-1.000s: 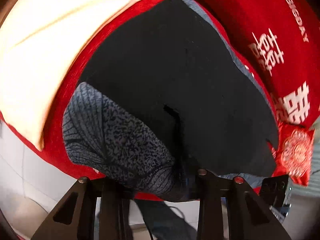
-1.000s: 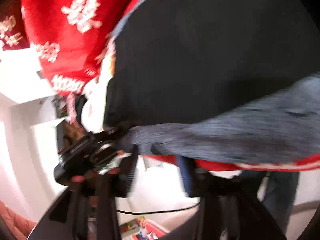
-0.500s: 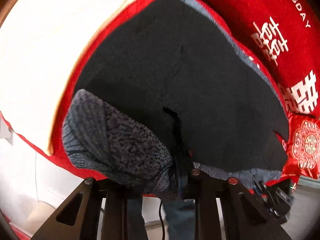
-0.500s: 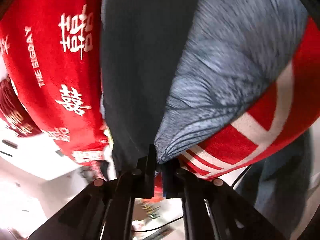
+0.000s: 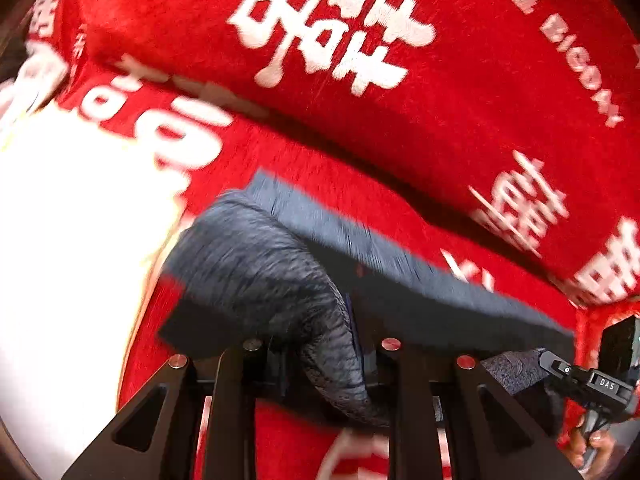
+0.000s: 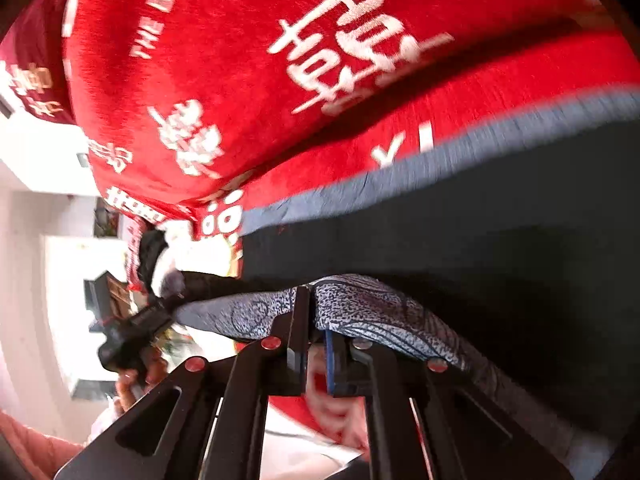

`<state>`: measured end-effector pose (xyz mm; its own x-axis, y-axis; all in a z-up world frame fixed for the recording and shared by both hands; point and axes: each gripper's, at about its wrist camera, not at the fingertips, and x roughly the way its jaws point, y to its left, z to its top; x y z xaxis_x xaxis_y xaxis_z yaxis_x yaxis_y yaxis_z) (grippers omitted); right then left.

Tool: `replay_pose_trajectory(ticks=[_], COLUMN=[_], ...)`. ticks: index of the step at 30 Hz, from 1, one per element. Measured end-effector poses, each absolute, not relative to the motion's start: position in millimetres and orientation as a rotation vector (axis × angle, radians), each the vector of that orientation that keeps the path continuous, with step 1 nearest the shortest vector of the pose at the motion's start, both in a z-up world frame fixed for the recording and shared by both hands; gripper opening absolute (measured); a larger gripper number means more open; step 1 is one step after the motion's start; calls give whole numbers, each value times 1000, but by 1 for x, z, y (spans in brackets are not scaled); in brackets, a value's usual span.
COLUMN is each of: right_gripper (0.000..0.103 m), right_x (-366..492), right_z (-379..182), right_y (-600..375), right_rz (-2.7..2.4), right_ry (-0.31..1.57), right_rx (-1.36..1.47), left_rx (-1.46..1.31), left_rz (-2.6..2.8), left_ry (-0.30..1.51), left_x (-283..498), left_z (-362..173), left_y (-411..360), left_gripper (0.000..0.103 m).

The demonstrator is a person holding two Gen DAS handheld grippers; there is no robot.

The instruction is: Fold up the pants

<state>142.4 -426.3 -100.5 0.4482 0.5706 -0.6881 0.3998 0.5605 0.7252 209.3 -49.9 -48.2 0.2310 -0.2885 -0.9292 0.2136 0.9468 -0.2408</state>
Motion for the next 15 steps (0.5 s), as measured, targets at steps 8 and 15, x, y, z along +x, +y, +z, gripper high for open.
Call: replay_pose_trajectory(ticks=[8,15], right_gripper=[8,55], right_x=[214,204], right_z=[-195,-145], right_y=[-457,-455], right_rz=[135,102], right_ry=[1300,1263], right_rx=[1021,927], left_rx=[33,118], left_rz=[-228,-173], left_ry=[1318,1229], left_x=[260,240], left_z=[-119,-60], left_y=[-82,-55], left_gripper=[35,76])
